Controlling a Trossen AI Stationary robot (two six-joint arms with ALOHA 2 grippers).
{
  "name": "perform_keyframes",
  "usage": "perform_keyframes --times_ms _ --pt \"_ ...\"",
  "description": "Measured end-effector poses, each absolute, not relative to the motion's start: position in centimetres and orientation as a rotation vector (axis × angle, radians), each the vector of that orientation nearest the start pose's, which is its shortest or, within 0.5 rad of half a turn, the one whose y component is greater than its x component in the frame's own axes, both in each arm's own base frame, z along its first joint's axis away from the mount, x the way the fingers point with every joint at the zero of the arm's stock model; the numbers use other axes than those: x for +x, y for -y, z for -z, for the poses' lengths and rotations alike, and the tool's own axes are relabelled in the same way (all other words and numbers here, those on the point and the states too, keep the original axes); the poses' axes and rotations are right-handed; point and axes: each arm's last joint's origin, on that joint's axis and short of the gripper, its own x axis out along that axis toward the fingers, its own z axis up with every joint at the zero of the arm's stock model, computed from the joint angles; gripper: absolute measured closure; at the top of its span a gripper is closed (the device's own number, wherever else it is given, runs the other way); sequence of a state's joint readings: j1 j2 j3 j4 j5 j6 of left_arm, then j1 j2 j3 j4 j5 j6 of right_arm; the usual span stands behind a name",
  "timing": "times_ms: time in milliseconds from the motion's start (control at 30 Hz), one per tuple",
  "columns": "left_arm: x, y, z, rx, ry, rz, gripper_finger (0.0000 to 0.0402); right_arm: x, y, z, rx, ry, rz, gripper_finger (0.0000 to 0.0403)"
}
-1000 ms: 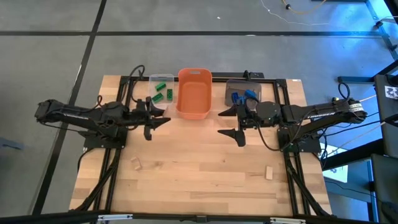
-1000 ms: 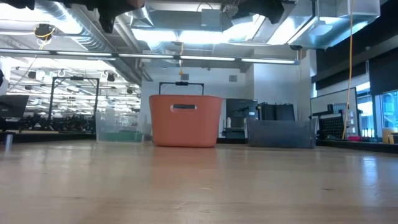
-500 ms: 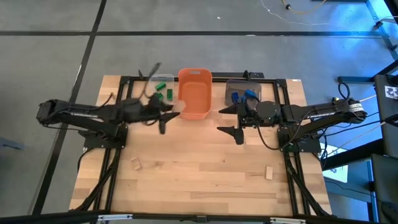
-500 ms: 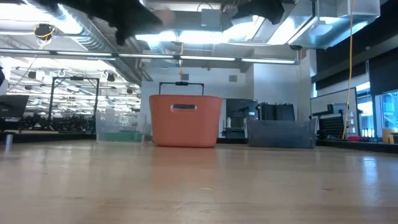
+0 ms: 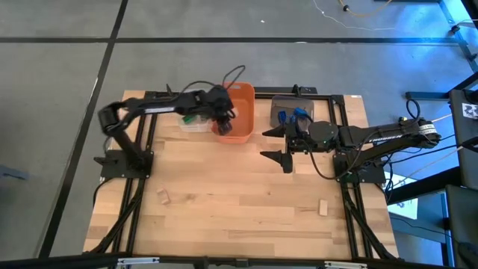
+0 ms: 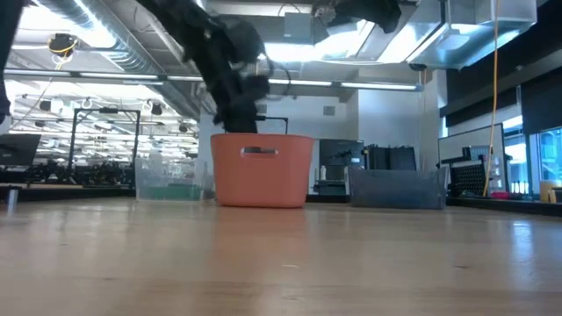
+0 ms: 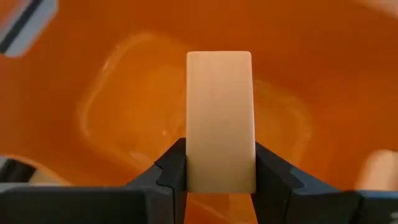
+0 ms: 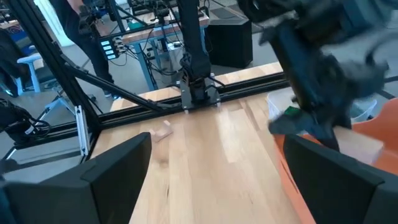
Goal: Sort & place blocks by color
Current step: Put the top brown block into the orange bin, then put the right brown block into the orange bin
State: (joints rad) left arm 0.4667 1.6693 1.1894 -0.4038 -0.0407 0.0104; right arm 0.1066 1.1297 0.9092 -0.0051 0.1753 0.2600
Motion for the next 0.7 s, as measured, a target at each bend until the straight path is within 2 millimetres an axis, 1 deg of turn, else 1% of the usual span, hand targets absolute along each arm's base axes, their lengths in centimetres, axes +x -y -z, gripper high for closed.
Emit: perform_keyframes --times_ms 133,300,500,633,700 --pt "32.5 -16.8 -20.6 -0.182 -0.956 -0.508 0.0286 25.2 -2.2 -32.6 0.228 -0.213 0.097 0.004" --pt "33.0 -16.9 -19.1 -0.156 -1.007 -0.54 0.0281 25.2 -2.2 -32.6 0.228 -0.213 0.096 0.004" --pt "33.4 -16.8 -19.1 -0.143 -0.98 -0.544 0.0208 25.2 -2.2 -32.6 0.228 -0.213 0.096 0.004" --pt "33.3 -16.9 -19.4 -0.148 -0.968 -0.542 0.0175 25.2 -2.2 -32.6 0.228 -0.213 0.095 0.004" --pt "33.0 -16.9 -20.0 -0.154 -0.956 -0.533 0.0163 25.2 -2.2 -32.6 0.228 -0.213 0.095 0.004"
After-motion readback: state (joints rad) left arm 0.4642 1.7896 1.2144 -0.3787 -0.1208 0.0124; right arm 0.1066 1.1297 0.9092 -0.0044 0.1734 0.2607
